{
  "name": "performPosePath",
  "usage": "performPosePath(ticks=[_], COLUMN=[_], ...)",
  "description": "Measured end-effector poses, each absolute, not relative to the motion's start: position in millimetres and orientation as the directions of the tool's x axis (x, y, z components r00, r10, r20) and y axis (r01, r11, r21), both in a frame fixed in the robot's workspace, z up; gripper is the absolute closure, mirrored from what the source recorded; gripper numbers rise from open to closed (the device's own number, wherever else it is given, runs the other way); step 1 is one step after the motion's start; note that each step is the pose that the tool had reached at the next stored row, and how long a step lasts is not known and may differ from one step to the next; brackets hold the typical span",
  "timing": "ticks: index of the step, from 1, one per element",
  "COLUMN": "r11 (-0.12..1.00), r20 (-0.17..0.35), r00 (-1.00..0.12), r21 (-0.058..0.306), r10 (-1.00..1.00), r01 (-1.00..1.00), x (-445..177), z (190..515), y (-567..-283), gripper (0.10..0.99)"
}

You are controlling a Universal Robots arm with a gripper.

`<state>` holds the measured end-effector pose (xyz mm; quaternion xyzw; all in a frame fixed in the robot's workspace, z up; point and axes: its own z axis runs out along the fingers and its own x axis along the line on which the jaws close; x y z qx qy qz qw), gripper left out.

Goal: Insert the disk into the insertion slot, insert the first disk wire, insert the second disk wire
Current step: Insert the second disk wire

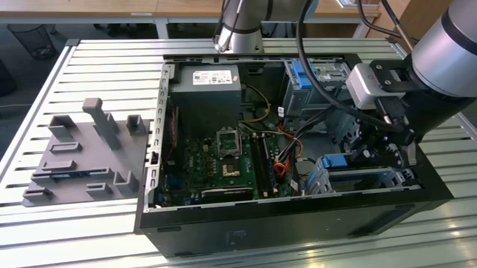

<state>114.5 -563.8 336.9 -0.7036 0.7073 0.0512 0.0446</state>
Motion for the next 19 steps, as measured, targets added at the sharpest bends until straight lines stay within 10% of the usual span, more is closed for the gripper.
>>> performPosePath(ticks=[19], r11=[0.005], r20=[-0.135], r00=[-0.008], r21=[0.022], r10=[-0.991], r01=[-1.000], x=[115.2], z=[349.4], y=[-563.8], gripper=[0.980])
